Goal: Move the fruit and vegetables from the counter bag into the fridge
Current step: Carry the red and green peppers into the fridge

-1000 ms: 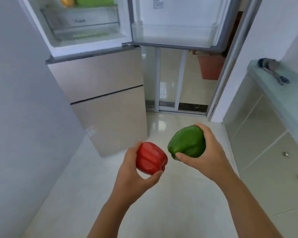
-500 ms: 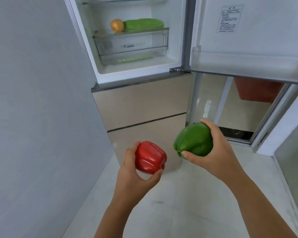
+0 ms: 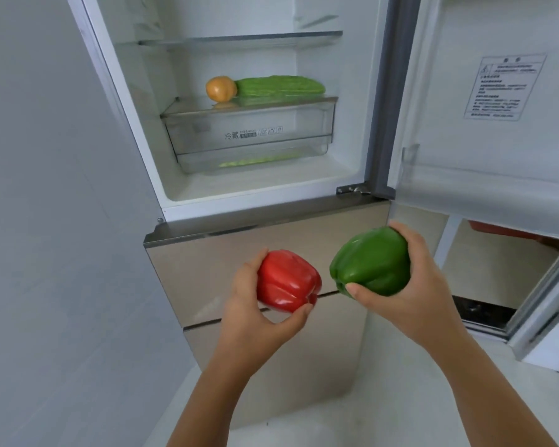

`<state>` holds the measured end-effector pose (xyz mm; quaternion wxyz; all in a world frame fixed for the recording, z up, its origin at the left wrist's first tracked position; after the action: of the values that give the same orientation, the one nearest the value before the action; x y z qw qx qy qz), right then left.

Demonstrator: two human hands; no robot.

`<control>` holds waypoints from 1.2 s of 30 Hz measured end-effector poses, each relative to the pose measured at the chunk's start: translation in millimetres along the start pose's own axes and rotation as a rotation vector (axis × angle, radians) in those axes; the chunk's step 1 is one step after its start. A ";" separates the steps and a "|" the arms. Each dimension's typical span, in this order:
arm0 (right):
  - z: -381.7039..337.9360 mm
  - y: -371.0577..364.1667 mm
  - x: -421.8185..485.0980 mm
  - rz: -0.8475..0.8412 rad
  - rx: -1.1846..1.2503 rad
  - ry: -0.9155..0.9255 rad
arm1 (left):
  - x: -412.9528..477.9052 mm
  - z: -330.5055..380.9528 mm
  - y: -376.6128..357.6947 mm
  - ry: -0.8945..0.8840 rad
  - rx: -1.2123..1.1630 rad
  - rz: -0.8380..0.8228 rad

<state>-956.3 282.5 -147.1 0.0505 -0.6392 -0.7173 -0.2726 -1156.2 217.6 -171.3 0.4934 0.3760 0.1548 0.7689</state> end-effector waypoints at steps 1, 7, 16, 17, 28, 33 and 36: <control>4.2 -1.6 17.9 -0.009 -0.001 0.014 | 16.7 -1.9 -4.8 0.005 -0.002 0.021; 11.3 -20.1 120.5 -0.133 0.043 0.089 | 101.0 -9.4 -13.0 0.009 0.039 0.173; 14.4 -73.5 234.6 -0.178 0.117 0.109 | 200.8 -41.9 18.8 -0.038 0.191 0.290; 13.0 -78.5 245.4 -0.158 0.119 0.116 | 213.8 -45.2 22.1 -0.032 0.187 0.307; -7.6 -139.1 356.9 -0.050 0.097 0.234 | 340.8 -87.6 63.9 -0.042 0.170 0.431; -18.3 -148.4 397.1 -0.024 0.063 0.322 | 380.2 -95.9 78.9 -0.055 0.197 0.472; -25.9 -153.1 420.9 -0.031 0.031 0.360 | 398.0 -94.1 86.7 -0.057 0.211 0.491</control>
<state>-1182.8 639.9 2.0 0.1840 -0.5682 -0.7104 -0.3723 -1372.3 538.2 -12.2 0.2544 0.4729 0.1242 0.8344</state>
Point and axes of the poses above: each hand's wrist, its own x-axis towards the middle knuckle, its own y-axis out of the back of the hand, z = x × y, the point moved 1 cm from there along x, towards the middle knuckle, and after that the axes turned 11 degrees about x, right-handed, at the moved point
